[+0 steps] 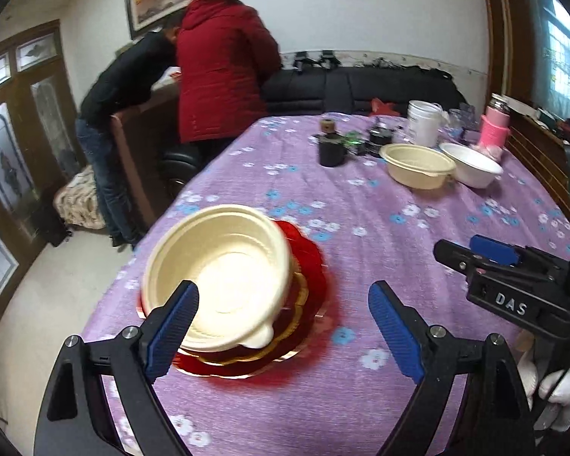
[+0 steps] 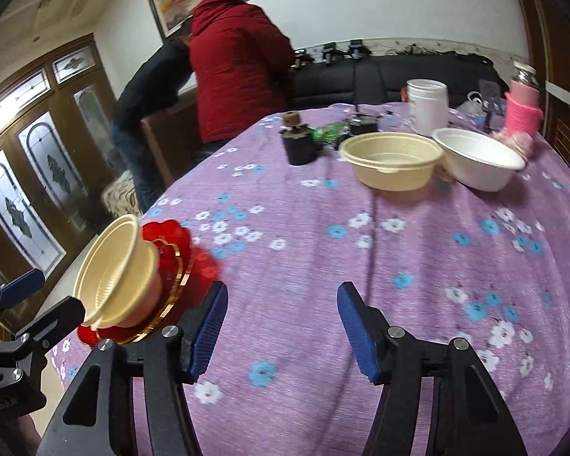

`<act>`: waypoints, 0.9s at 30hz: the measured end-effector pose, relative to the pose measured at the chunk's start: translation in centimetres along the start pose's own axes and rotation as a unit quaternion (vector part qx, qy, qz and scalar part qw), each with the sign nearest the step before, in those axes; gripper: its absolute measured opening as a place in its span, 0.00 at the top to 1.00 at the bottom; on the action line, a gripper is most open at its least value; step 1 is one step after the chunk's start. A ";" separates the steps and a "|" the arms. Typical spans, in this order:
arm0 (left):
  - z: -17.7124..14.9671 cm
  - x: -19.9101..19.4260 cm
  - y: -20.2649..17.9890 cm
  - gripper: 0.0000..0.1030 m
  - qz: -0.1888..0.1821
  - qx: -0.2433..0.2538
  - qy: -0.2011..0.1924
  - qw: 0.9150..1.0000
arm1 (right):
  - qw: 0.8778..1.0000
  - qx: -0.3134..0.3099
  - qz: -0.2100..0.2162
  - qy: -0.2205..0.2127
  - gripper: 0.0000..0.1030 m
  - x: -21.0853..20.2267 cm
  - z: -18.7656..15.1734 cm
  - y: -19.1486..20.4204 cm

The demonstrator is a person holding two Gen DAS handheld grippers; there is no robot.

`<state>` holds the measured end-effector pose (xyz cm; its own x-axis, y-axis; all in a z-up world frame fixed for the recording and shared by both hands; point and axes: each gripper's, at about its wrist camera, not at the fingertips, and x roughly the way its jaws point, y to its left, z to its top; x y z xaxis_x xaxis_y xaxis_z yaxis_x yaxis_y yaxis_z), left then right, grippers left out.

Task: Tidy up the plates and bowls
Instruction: 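Move the right tool to the second cream plastic plate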

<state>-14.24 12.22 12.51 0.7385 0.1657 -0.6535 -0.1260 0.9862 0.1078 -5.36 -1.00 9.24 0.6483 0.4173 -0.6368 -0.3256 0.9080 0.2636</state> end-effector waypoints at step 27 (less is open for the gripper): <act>-1.1 2.7 -2.7 0.12 -0.081 0.018 0.047 0.995 | 0.969 0.244 -0.046 -0.008 0.37 6.1 9.3 -16.3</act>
<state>-12.67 10.01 9.65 0.6814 0.0053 -0.7319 0.0152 0.9997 0.0214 10.36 -12.95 7.81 0.6713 0.3303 -0.6635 0.0961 0.8489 0.5198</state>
